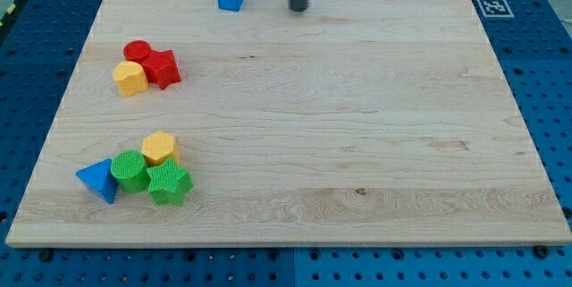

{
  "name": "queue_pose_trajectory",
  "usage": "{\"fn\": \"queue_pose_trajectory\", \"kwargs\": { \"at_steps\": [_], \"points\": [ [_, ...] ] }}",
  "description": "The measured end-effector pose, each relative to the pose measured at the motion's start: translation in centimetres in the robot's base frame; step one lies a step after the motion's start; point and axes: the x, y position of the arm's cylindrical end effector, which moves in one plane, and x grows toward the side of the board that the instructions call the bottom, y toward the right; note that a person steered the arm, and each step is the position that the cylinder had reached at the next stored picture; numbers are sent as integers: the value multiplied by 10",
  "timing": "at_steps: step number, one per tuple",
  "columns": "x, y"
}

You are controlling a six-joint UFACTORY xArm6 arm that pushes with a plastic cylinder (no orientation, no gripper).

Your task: Move the blue cube to the group of blocks

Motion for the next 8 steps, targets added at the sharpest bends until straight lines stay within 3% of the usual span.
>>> {"fn": "queue_pose_trajectory", "kwargs": {
  "at_steps": [1, 3, 6, 8],
  "points": [
    [-44, 7],
    [-56, -112],
    [-29, -144],
    [33, -143]
  ]
}}
